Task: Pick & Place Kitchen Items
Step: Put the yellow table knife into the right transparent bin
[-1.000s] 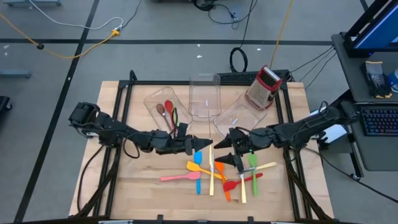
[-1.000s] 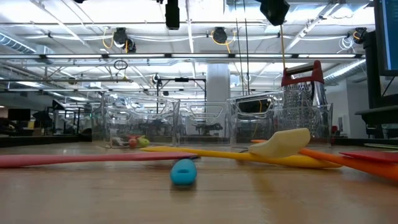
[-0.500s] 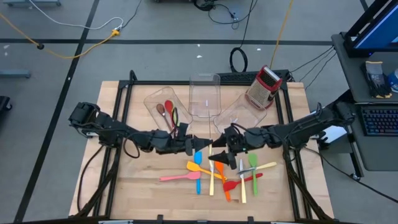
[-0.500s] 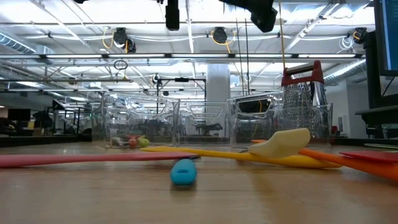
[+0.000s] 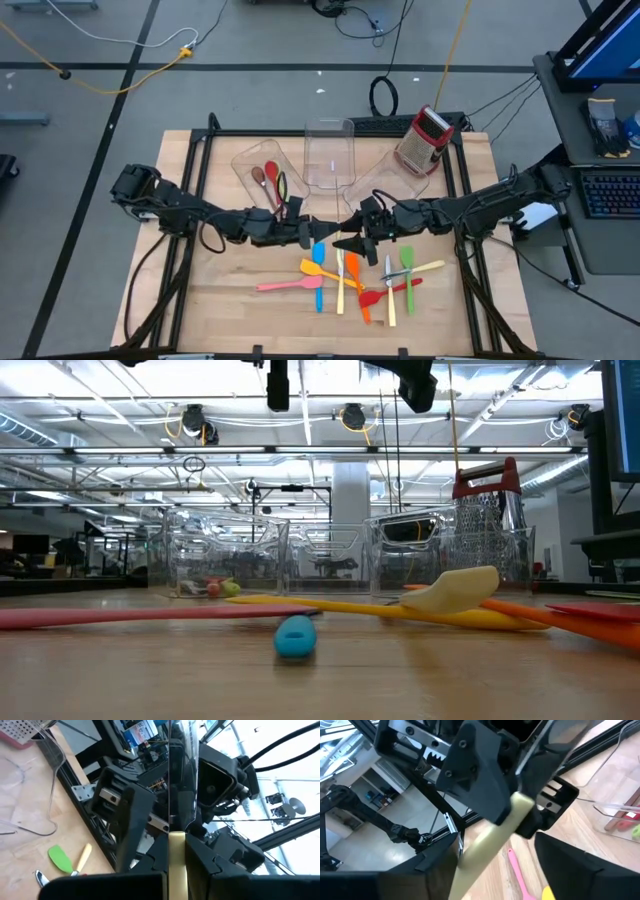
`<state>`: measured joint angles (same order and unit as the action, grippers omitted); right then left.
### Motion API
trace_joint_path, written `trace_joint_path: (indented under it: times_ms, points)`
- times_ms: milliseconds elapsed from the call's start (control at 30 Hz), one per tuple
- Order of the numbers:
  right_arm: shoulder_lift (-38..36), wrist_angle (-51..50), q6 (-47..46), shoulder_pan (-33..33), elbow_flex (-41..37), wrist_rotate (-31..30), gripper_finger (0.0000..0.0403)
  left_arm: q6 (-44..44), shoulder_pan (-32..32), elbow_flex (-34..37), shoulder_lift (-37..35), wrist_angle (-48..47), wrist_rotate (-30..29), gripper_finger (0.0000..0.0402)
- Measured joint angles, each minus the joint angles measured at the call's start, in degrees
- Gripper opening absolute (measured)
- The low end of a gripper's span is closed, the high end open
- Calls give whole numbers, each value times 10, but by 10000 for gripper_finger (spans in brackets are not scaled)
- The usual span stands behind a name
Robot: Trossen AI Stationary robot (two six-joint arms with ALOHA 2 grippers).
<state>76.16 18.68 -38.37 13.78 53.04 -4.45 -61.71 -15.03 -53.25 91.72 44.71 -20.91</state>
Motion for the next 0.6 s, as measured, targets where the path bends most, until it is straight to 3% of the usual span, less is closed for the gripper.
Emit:
trace_joint_path:
  times_ms: [467,600]
  points:
    - [0,2,-18,-7,0,0,80,13,15,0,0,-4,27,24]
    - [0,2,-27,-7,0,1,70,18,15,0,0,-4,28,24]
